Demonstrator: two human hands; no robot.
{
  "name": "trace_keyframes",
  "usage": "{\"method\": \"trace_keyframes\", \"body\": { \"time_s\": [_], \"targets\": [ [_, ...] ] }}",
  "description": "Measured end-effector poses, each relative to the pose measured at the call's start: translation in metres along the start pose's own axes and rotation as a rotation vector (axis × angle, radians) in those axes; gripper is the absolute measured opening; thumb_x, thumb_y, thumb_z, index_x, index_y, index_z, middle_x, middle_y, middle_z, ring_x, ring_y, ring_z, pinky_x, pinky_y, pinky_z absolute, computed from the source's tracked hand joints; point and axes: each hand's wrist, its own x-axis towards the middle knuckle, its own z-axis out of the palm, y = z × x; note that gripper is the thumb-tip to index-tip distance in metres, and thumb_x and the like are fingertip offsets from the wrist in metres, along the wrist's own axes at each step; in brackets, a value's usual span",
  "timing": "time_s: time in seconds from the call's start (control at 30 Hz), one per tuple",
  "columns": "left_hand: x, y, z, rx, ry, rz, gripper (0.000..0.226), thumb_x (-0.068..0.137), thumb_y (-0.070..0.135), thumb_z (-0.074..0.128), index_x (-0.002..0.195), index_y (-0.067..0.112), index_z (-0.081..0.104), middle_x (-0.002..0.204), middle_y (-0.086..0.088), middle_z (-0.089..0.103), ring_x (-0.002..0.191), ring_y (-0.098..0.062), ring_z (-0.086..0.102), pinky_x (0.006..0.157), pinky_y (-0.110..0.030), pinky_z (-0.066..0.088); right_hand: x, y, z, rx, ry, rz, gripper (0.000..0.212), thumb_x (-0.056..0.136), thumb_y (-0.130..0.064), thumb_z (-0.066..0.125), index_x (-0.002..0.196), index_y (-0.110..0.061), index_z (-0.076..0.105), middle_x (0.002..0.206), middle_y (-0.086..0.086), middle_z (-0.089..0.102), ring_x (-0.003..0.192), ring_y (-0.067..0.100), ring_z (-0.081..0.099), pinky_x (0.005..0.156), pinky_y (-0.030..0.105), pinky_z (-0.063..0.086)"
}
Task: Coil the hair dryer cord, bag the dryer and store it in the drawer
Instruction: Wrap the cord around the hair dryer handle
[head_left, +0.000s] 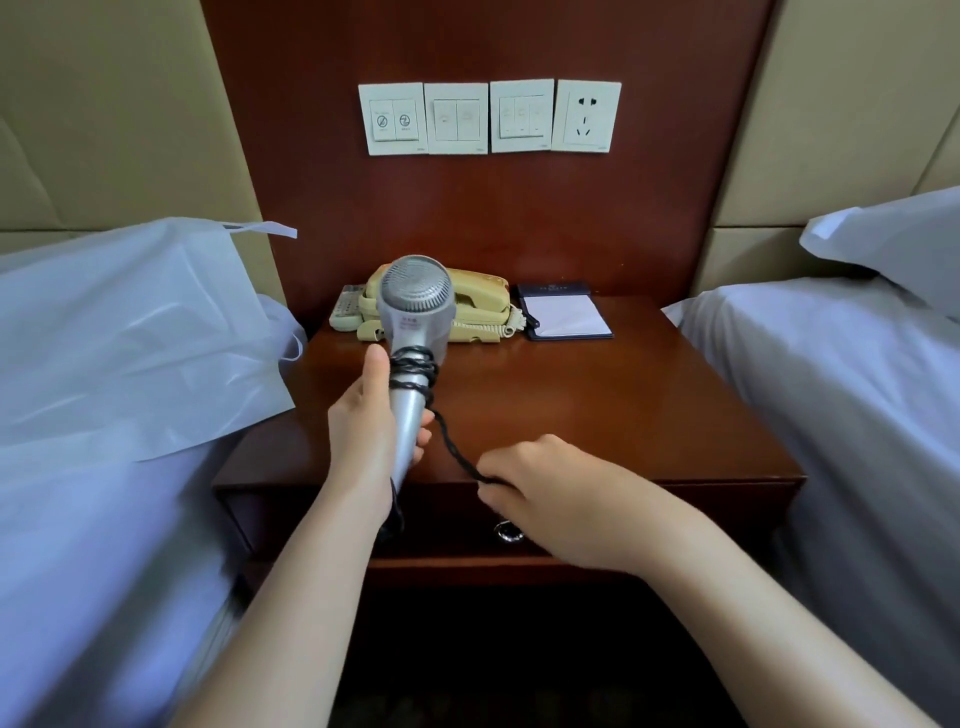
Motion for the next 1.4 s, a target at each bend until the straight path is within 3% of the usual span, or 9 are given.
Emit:
{"method": "trace_keyframes", "body": {
  "time_s": [0.3, 0.5, 0.63, 0.77, 0.93, 1.07, 1.2, 1.3, 1.4],
  "targets": [
    [-0.007, -0.004, -0.009, 0.343, -0.210, 0.105, 0.030, 0.093, 0.041, 0.049, 0.118, 0.026, 0.055, 0.071, -0.010, 0.064, 0.046, -0.014, 0.055, 0.044, -0.023, 0.044, 0.002, -0.006, -0.008, 0.002, 0.340, -0.072, 0.043, 0.094, -0.029, 0.046, 0.054, -0.024, 0.032, 0.059, -0.002, 0.041, 0.064, 0.029, 0.046, 0.060, 0.036, 0.039],
    [-0.022, 0.005, -0.008, 0.545, -0.349, 0.033, 0.041, 0.097, 0.048, 0.023, 0.109, 0.031, 0.058, 0.072, -0.012, 0.068, 0.051, -0.021, 0.056, 0.048, -0.026, 0.040, 0.009, 0.002, -0.009, -0.068, 0.490, -0.226, 0.026, 0.094, -0.032, 0.044, 0.071, -0.021, 0.049, 0.066, 0.000, 0.052, 0.063, 0.029, 0.050, 0.057, 0.043, 0.045],
    [-0.039, 0.010, -0.006, 0.646, -0.511, 0.036, 0.059, 0.083, 0.071, 0.005, 0.099, 0.048, 0.057, 0.075, -0.010, 0.069, 0.058, -0.018, 0.058, 0.051, -0.026, 0.041, 0.010, 0.003, -0.012, 0.042, 0.486, -0.300, 0.027, 0.093, -0.026, 0.046, 0.070, -0.013, 0.053, 0.061, -0.004, 0.050, 0.056, 0.014, 0.044, 0.054, 0.029, 0.038],
    [-0.048, 0.016, -0.007, 0.665, -0.642, 0.071, 0.072, 0.056, 0.081, 0.012, 0.093, 0.039, 0.058, 0.078, -0.010, 0.069, 0.061, -0.017, 0.058, 0.053, -0.028, 0.042, 0.010, 0.005, -0.013, 0.164, 0.483, -0.322, 0.030, 0.094, -0.022, 0.046, 0.071, -0.005, 0.057, 0.061, 0.001, 0.054, 0.059, 0.015, 0.047, 0.054, 0.019, 0.033],
    [-0.044, 0.015, -0.009, 0.695, -0.761, 0.152, 0.056, 0.066, 0.087, 0.032, 0.085, 0.039, 0.054, 0.062, 0.012, 0.063, 0.054, -0.010, 0.057, 0.049, -0.027, 0.043, 0.011, 0.003, -0.016, 0.289, 0.426, -0.309, 0.034, 0.096, -0.019, 0.045, 0.067, -0.005, 0.055, 0.057, 0.004, 0.051, 0.055, 0.007, 0.042, 0.052, 0.019, 0.032],
    [-0.041, 0.011, -0.008, 0.780, -0.740, 0.238, 0.024, 0.074, 0.054, 0.065, 0.084, 0.036, 0.054, 0.052, 0.017, 0.060, 0.049, -0.010, 0.054, 0.045, -0.026, 0.042, 0.009, 0.005, -0.024, 0.440, 0.266, -0.228, 0.033, 0.098, -0.018, 0.041, 0.075, -0.007, 0.062, 0.048, -0.014, 0.046, 0.047, 0.003, 0.041, 0.048, 0.012, 0.031],
    [-0.043, 0.009, -0.005, 0.854, -0.615, 0.327, 0.031, 0.085, 0.060, 0.043, 0.080, 0.033, 0.058, 0.065, 0.002, 0.065, 0.045, -0.013, 0.058, 0.041, -0.025, 0.045, 0.003, 0.006, -0.031, 0.630, 0.172, -0.176, 0.027, 0.096, -0.013, 0.045, 0.080, -0.004, 0.065, 0.051, 0.000, 0.039, 0.038, 0.003, 0.029, 0.039, 0.014, 0.025],
    [-0.042, 0.010, -0.007, 0.985, -0.528, 0.416, 0.063, 0.073, 0.081, 0.023, 0.091, 0.034, 0.060, 0.072, 0.003, 0.064, 0.057, -0.018, 0.063, 0.060, -0.038, 0.055, -0.001, 0.011, -0.036, 0.733, 0.169, -0.104, 0.030, 0.096, -0.010, 0.045, 0.073, -0.010, 0.064, 0.051, 0.002, 0.041, 0.035, 0.004, 0.027, 0.035, 0.014, 0.022],
    [-0.039, 0.007, -0.006, 1.117, -0.441, 0.499, 0.050, 0.083, 0.069, 0.019, 0.090, 0.032, 0.052, 0.078, -0.001, 0.061, 0.072, -0.029, 0.063, 0.067, -0.040, 0.051, -0.001, 0.014, -0.034, 0.772, 0.092, -0.050, 0.025, 0.097, -0.013, 0.042, 0.078, -0.005, 0.056, 0.048, 0.001, 0.043, 0.035, 0.007, 0.025, 0.036, 0.016, 0.021]
  ]
}}
